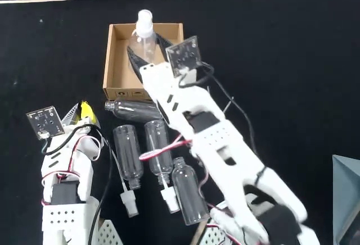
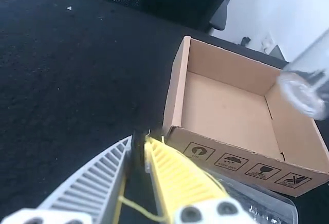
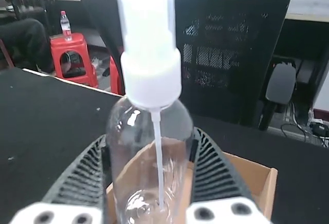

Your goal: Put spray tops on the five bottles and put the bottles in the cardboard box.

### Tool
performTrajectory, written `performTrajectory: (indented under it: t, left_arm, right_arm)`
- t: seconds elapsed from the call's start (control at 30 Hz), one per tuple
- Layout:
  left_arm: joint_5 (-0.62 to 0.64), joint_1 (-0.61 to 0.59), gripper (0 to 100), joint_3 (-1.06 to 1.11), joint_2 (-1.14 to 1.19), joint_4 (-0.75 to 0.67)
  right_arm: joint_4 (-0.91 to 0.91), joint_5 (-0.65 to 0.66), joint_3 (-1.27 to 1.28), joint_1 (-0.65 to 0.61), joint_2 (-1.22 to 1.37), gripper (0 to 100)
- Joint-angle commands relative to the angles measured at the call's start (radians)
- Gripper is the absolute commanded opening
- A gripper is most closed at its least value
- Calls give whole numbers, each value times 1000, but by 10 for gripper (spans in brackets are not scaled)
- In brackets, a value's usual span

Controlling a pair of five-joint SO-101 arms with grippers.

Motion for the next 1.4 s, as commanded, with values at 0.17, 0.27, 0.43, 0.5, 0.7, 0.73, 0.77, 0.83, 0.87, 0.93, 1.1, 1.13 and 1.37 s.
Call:
performTrajectory:
  t: [0.17, 0.27, 0.43, 0.5, 0.7, 0.73, 0.77, 0.83, 0.87, 0.93, 1.1, 1.13, 1.37]
  left_arm:
    - [-8, -10, 36, 24, -14, 2]
    - [-8, -10, 36, 24, -14, 2]
    - [-8, -10, 36, 24, -14, 2]
    - [-8, -10, 36, 24, -14, 2]
    - [-8, -10, 36, 24, -14, -2]
    - [-9, -10, 36, 24, -14, -2]
    - [-9, -10, 36, 24, -14, -2]
    - [-9, -10, 36, 24, -14, -3]
    - [-9, -10, 36, 24, -14, -3]
    - [-9, -10, 36, 24, -14, -5]
    - [-9, -10, 36, 24, -14, -5]
    - [-9, -10, 36, 24, -14, -5]
    - [-9, -10, 36, 24, -14, -5]
  right_arm:
    - [-155, -5, -186, 31, 197, 12]
    - [-163, -3, -242, 31, 285, 12]
    - [-163, -3, -355, 46, 426, 12]
    - [-163, -3, -400, 52, 476, 12]
    - [-163, -3, -519, 58, 608, 12]
    - [-163, -3, -539, 60, 628, 12]
    - [-163, -3, -561, 66, 651, 12]
    - [-163, -3, -605, 72, 694, 12]
    - [-163, -3, -628, 75, 717, 12]
    - [-163, -3, -670, 83, 760, 12]
    - [-163, -3, -760, 87, 849, 12]
    - [-163, -3, -776, 86, 865, 12]
    - [-163, -3, -852, 84, 937, 12]
